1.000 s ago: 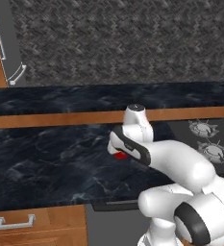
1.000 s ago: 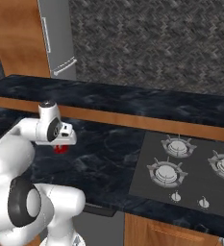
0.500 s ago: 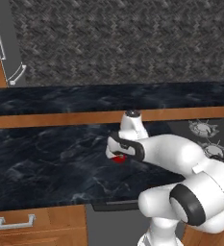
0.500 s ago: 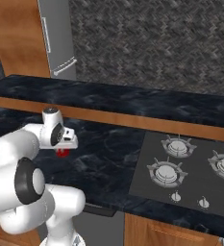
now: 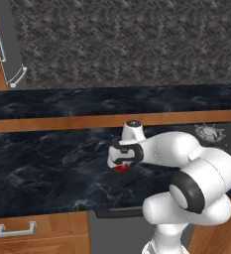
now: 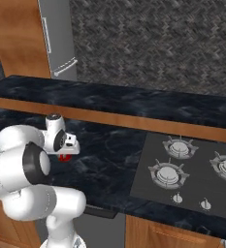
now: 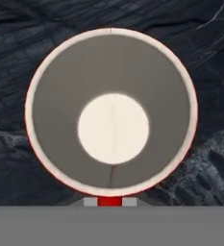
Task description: Clear the mugs and bowl far away from the sink.
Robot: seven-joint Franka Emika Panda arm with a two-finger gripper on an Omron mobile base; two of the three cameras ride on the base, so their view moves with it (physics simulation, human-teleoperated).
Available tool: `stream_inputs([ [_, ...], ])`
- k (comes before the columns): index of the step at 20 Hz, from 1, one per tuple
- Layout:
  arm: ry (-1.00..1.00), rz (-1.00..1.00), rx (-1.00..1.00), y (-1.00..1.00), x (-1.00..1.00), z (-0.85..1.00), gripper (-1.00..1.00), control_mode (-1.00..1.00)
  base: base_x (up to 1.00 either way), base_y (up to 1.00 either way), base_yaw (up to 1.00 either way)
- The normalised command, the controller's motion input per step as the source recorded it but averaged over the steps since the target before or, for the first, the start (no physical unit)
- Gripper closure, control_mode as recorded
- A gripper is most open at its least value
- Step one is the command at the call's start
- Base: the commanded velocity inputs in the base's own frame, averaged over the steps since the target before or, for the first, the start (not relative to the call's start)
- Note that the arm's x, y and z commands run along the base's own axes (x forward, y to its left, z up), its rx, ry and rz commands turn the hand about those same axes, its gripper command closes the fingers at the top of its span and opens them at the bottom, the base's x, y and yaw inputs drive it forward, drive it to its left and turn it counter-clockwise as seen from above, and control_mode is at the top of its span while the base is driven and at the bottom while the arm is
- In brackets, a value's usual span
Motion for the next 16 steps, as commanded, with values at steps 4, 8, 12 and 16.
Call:
stream_inputs([
  [4, 0.01, 0.0, 0.0, 0.05, 0.07, -0.17, -1.0, -1.0, 0.0, 0.0, 0.0],
  [8, -0.02, 0.0, 0.0, 0.0, -0.06, 0.0, -1.0, -1.0, 0.0, 0.0, 0.0],
  [12, -0.01, 0.0, 0.05, 0.0, -0.28, 0.5, -1.0, -1.0, 0.0, 0.0, 0.0],
  [16, -0.16, 0.02, 0.0, 0.0, -0.62, 1.0, -1.0, -1.0, 0.0, 0.0, 0.0],
])
